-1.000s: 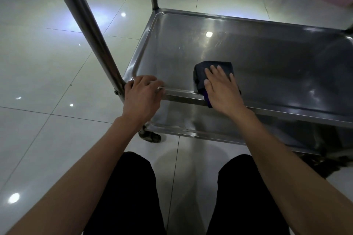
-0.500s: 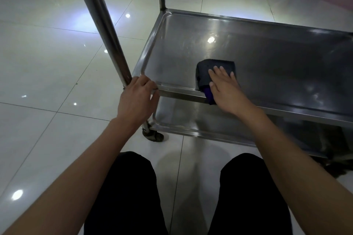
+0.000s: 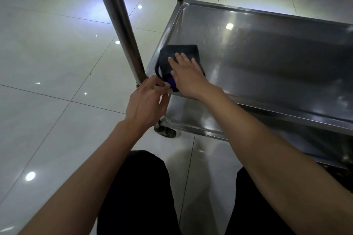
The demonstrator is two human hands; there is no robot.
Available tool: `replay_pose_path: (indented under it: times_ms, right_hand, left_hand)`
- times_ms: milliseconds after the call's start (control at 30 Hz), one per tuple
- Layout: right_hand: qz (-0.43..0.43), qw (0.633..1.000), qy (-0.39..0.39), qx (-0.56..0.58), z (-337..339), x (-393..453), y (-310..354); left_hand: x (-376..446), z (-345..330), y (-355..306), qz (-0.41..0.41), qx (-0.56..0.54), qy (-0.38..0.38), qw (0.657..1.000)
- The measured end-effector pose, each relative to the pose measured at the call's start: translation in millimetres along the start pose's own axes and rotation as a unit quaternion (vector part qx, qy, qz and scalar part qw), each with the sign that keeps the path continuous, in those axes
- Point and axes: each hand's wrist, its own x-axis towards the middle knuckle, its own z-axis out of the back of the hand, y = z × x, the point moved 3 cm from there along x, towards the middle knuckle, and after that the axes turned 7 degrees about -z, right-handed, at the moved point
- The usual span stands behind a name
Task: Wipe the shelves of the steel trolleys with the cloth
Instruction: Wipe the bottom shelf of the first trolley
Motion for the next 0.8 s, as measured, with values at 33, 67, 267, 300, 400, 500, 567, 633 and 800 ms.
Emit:
replay_pose_path:
  times_ms: [33,67,267,300,400,500,567,633,800]
  right_hand:
    - [0.008,1.0,0.003,-0.002,-1.0,5.5,4.9]
    - [0.014,1.0,0.006,-0.005,-1.8,9.0,8.2]
    - [0.017,1.0,0.004,0.005,1.3,-1.2,7.1]
    - [0.009,1.0,-0.003,0.008,2.3,-5.9,4.5]
    - [-0.032,0.999,-0.017,0.018,5.9,-23.0,-15.3]
    - [-0.074,0.997,-0.026,0.028,13.8,-44.2,-48.3]
    - [-0.094,0.995,-0.033,0.027,20.5,-58.2,-70.7]
    - [-0.115,0.992,-0.042,0.027,27.9,-71.8,-92.1]
    - [-0.179,0.982,-0.057,0.034,49.5,-109.3,-155.2]
  left_hand:
    - [0.4,-1.0,1.9,0.001,0.003,0.002,1.0]
    - [0.3,-1.6,3.7,0.002,0.007,0.004,1.0]
    - [-2.7,-0.5,4.2,0.013,0.013,0.011,1.0]
    - [-2.9,-1.1,1.3,0.015,0.017,0.008,1.0]
    - [0.1,-4.8,-5.5,0.025,0.032,-0.001,0.999]
    - [8.8,-11.4,-13.6,0.027,0.045,-0.004,0.999]
    - [17.3,-19.5,-26.4,0.015,0.043,-0.002,0.999]
    - [28.0,-30.8,-46.0,-0.008,0.028,0.01,1.0]
    - [59.2,-59.0,-111.3,-0.051,-0.013,0.052,0.997]
